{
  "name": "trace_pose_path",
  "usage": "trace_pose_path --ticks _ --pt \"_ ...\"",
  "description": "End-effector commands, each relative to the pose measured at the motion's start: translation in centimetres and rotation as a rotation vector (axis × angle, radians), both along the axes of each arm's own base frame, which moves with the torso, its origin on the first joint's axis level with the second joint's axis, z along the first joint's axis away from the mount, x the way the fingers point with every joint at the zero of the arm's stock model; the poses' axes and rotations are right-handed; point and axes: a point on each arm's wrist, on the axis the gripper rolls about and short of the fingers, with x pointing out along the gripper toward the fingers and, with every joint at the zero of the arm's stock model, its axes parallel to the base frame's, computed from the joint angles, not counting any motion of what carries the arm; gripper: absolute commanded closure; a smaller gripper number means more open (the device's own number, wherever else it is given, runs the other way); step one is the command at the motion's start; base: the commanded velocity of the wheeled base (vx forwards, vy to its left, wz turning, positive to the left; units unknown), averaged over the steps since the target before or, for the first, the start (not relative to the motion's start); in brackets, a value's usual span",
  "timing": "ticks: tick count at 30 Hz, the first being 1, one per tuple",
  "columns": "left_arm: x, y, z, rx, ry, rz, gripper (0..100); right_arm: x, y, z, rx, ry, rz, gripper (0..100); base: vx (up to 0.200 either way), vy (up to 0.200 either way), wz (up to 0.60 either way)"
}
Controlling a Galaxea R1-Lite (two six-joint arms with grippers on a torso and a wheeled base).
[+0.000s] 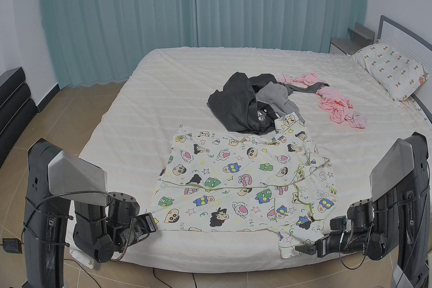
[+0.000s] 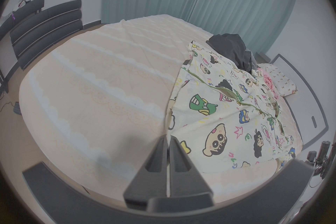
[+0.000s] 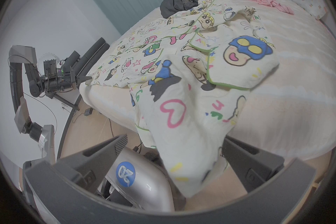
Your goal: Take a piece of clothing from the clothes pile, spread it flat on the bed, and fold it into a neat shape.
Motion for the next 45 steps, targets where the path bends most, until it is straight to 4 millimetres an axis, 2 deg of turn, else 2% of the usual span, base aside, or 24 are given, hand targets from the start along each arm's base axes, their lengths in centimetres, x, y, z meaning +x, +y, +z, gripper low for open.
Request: trace_pose_path --ticks 1,3,4,14,15,28,32,39,44,45 --pt "-0.2 0.0 -0.2 -0.009 0.015 -0.013 100 0.2 0.8 -0.3 0.007 -0.009 0.023 0 0.000 0.000 0.00" --pt "-0.1 0.1 -0.2 -0.012 0.014 -0.014 100 0.1 0.7 -0.3 0.009 -0.001 0.017 0 0.000 0.000 0.00" --pt "-0.1 0.1 -0.2 -0.015 0.015 -0.015 100 0.1 0.6 -0.3 0.012 0.002 0.010 100 0.000 0.000 0.00" --pt "0.1 0.4 -0.1 -0.034 0.017 -0.018 100 -0.1 0.6 -0.3 0.052 0.043 -0.035 100 0.000 0.000 0.00" --pt "0.1 0.4 -0.1 -0.035 0.016 -0.018 0 -0.1 0.6 -0.3 0.058 0.047 -0.037 100 0.000 0.000 0.00" --pt "0.0 0.6 0.0 -0.075 0.030 -0.065 0 0.0 0.5 -0.2 0.095 0.063 -0.046 100 0.000 0.000 0.00" --pt "0.5 0.2 -0.2 -0.046 0.011 -0.104 0 -0.1 0.5 -0.1 0.095 0.060 -0.045 100 0.000 0.000 0.00" --pt "1.3 -1.5 -0.5 -0.035 -0.018 -0.167 0 -0.1 0.5 0.0 0.095 0.062 -0.045 100 0.000 0.000 0.00" --pt "1.4 -1.6 -0.6 -0.026 -0.001 -0.168 0 -0.1 0.5 0.2 0.098 0.053 -0.044 100 0.000 0.000 0.00" --pt "1.3 -1.5 -0.7 -0.022 0.009 -0.169 100 0.0 0.6 0.3 0.101 0.049 -0.044 100 0.000 0.000 0.00"
